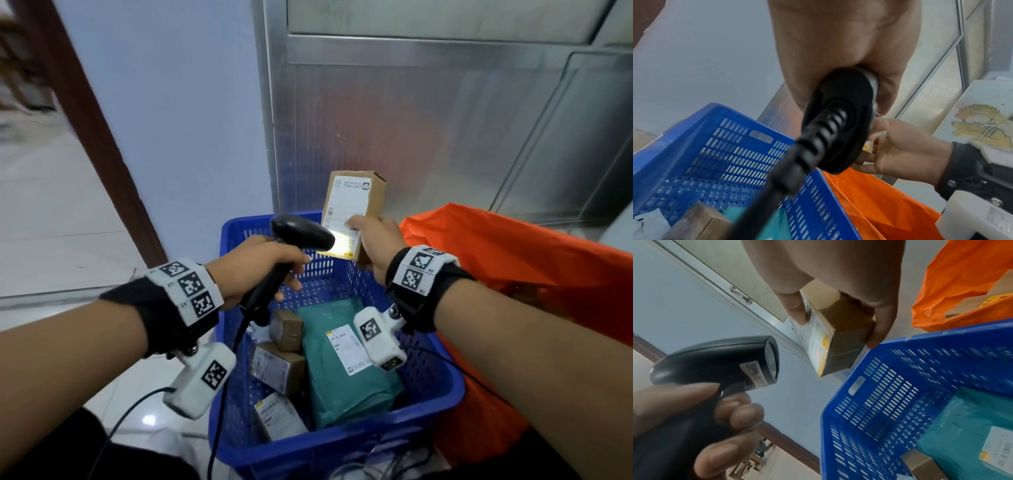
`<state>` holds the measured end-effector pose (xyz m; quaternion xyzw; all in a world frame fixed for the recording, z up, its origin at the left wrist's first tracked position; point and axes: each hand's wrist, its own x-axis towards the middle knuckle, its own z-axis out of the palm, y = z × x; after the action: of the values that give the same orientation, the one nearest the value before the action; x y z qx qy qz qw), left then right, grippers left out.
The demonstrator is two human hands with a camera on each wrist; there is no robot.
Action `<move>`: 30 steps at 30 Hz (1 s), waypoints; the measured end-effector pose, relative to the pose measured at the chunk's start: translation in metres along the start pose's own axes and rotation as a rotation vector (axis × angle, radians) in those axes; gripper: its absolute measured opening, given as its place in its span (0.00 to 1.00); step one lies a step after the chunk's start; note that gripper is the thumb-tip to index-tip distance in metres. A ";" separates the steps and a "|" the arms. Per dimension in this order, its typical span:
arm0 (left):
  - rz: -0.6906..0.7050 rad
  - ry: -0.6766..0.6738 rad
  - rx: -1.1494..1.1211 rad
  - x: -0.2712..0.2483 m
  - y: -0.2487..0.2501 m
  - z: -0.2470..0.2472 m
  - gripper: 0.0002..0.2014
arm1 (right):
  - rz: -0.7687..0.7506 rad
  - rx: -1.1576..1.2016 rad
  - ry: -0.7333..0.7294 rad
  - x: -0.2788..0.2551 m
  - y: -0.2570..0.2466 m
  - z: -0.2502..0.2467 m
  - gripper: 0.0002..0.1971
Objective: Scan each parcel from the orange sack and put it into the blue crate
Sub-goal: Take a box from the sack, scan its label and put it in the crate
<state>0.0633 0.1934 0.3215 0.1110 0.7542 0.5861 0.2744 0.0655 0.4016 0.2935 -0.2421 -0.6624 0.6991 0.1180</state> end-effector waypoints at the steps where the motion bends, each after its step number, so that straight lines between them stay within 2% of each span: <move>1: 0.001 -0.007 -0.008 0.001 -0.001 0.000 0.07 | -0.001 0.001 0.002 0.000 0.000 0.000 0.15; 7: 0.002 -0.021 -0.047 0.004 -0.002 0.001 0.08 | 0.021 -0.021 0.016 -0.002 0.004 0.005 0.25; 13: -0.047 -0.059 -0.105 0.003 -0.002 0.001 0.06 | 0.060 -0.030 0.003 0.000 0.004 0.000 0.16; 21: -0.056 -0.081 -0.135 0.003 -0.002 -0.001 0.06 | 0.095 -0.083 0.035 0.000 0.006 -0.003 0.21; 30: -0.061 -0.086 -0.134 0.004 -0.004 -0.002 0.07 | 0.166 -0.107 -0.003 -0.003 0.009 -0.005 0.18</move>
<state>0.0593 0.1924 0.3172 0.0945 0.7038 0.6214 0.3311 0.0720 0.4035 0.2855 -0.3012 -0.6766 0.6704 0.0454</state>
